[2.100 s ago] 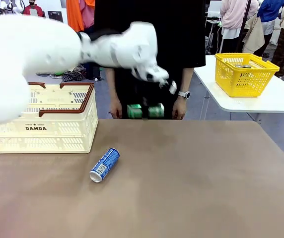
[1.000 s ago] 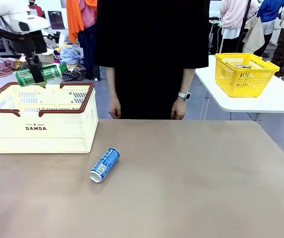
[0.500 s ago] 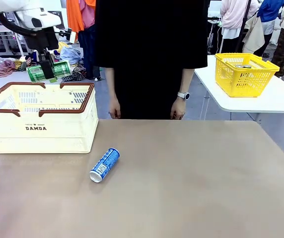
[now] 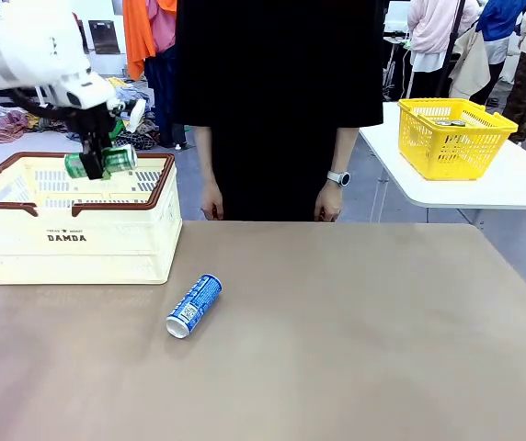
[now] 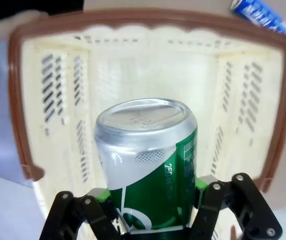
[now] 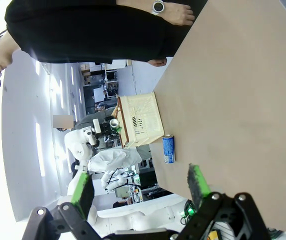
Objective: Place the drinks into the Shopping basket.
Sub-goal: Pick up one drink and place it into the Shopping basket.
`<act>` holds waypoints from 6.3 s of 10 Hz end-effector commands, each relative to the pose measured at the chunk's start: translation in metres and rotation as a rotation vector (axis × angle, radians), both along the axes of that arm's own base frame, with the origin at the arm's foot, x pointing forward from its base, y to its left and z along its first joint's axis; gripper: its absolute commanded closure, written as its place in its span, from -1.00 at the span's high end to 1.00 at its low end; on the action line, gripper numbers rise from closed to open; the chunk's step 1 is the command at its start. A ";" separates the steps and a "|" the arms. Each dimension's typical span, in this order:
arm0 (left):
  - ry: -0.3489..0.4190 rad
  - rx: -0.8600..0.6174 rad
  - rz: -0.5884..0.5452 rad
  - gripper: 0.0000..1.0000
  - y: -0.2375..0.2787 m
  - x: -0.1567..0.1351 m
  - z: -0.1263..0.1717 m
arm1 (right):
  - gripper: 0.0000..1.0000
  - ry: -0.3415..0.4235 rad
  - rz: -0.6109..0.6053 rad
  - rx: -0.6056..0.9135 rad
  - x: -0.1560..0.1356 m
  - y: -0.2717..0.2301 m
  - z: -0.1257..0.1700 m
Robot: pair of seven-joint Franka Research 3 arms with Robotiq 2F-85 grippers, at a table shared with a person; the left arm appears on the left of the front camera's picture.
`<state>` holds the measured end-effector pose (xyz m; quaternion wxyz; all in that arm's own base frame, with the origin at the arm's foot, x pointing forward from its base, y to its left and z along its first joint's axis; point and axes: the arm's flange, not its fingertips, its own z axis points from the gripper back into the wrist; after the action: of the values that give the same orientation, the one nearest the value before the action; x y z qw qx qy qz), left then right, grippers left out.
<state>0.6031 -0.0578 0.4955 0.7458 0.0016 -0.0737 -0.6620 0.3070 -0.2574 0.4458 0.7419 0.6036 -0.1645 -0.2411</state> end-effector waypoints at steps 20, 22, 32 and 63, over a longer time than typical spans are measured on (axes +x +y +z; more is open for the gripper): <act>0.100 -0.002 0.014 1.00 0.036 0.016 -0.082 | 1.00 -0.009 -0.002 -0.003 -0.001 0.002 0.002; 0.076 -0.012 0.042 1.00 0.047 0.012 -0.062 | 1.00 -0.009 -0.002 -0.003 -0.001 0.002 0.002; 0.561 -0.740 0.833 0.79 0.214 -0.184 0.102 | 1.00 -0.009 -0.002 -0.003 -0.001 0.002 0.002; 0.598 -0.596 1.077 0.79 -0.065 -0.231 0.043 | 1.00 -0.009 -0.002 -0.003 -0.001 0.002 0.002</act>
<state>0.3624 -0.1203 0.5505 0.9265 -0.3560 -0.0465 -0.1124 0.3071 -0.2572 0.4461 0.7421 0.6036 -0.1645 -0.2407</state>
